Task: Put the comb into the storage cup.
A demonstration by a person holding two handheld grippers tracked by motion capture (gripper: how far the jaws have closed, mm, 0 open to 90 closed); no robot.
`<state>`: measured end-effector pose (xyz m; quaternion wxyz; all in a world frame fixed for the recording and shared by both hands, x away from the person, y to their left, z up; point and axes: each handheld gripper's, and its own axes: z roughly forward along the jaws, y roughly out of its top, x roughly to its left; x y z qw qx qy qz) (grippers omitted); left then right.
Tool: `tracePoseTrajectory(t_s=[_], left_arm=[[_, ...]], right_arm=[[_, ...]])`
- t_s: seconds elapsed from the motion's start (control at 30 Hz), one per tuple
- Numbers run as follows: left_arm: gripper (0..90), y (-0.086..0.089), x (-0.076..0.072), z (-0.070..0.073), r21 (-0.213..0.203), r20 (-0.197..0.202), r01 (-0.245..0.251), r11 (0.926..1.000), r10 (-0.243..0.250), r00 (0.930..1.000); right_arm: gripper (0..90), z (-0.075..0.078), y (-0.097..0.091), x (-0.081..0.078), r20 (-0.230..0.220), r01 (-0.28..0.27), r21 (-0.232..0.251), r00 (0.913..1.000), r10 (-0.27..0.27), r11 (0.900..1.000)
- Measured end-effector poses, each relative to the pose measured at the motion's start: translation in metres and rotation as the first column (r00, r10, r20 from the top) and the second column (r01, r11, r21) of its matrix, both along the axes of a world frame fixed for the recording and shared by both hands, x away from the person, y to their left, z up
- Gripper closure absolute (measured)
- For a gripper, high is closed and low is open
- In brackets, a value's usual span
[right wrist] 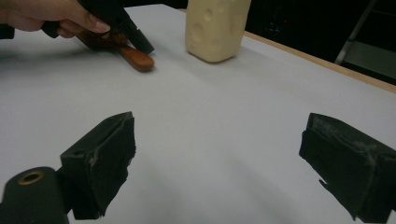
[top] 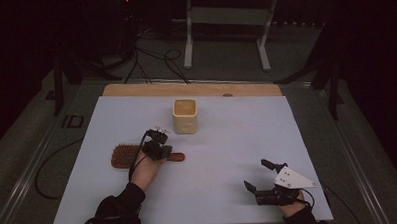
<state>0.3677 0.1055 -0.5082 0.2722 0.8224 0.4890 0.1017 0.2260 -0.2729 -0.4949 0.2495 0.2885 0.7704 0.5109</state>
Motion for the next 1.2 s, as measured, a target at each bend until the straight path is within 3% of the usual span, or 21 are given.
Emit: tracePoseTrajectory(t_s=[0.23, 0.57, 0.9, 1.2], left_arm=[[90.0, -0.001, -0.019, 0.002, 0.007, -0.014, 0.056, 0.9984, -0.056, 0.9983], [90.0, 0.009, -0.048, 0.002, 0.006, -0.018, 0.088, 0.9961, -0.088, 0.9959], [90.0, 0.039, -0.078, 0.003, 0.011, -0.027, 0.08, 0.9967, -0.08, 0.9965], [90.0, 0.07, -0.091, 0.003, 0.007, -0.024, 0.022, 0.9997, -0.022, 0.9995]], right_arm=[[9.8, 0.0, 0.0, 0.0, -0.001, 0.001, -0.001, 1.0, -0.001, 1.0], [9.8, 0.0, 0.0, 0.0, -0.002, 0.001, 0.002, 1.0, -0.001, 1.0], [9.8, 0.001, 0.0, 0.0, -0.003, 0.003, 0.003, 1.0, -0.003, 1.0], [9.8, 0.0, 0.001, 0.001, -0.002, 0.003, -0.001, 1.0, -0.003, 1.0]])
